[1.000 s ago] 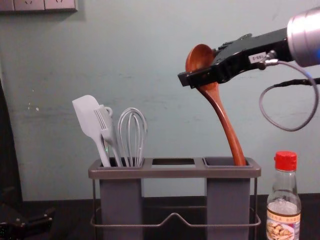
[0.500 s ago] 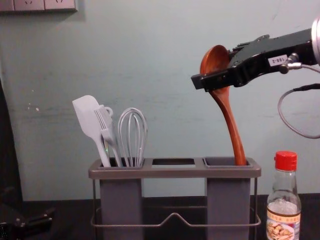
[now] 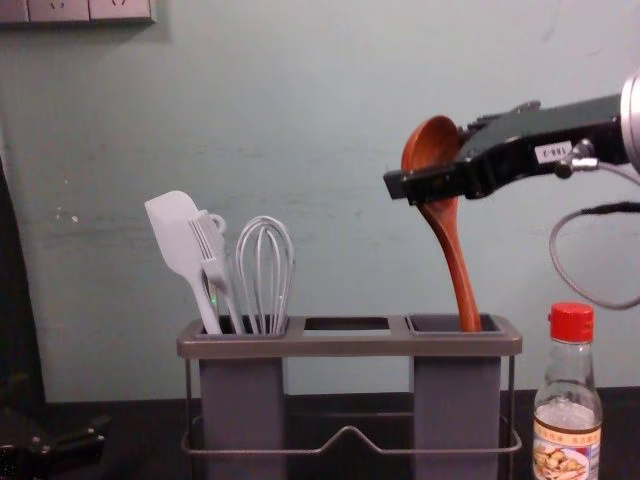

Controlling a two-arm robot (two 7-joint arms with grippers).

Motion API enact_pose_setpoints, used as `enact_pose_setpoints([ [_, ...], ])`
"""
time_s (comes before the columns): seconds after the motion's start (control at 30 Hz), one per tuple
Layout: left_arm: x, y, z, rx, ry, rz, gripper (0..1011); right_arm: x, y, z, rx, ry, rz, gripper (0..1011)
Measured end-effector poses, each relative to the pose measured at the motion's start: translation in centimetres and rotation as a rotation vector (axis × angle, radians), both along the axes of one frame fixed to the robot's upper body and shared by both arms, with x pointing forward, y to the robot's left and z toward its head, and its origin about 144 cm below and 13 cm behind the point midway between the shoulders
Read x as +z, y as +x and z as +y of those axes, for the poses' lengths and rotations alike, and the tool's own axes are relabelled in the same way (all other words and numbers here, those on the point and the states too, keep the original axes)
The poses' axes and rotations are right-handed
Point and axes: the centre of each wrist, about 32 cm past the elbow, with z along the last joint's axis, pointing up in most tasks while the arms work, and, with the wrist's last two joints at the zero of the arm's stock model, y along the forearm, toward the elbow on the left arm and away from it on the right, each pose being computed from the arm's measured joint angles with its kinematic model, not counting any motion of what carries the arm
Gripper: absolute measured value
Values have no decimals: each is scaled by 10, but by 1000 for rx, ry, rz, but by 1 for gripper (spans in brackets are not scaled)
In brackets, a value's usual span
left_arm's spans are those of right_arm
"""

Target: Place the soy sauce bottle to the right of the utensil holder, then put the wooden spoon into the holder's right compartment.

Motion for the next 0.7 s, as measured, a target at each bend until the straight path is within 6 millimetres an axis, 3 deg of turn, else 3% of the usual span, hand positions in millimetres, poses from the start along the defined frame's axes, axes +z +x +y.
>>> enact_pose_setpoints([
  [0.7, 0, 0, 0, 0, 0, 0, 1011, -33, 7, 2, -8, 0, 83, 853],
])
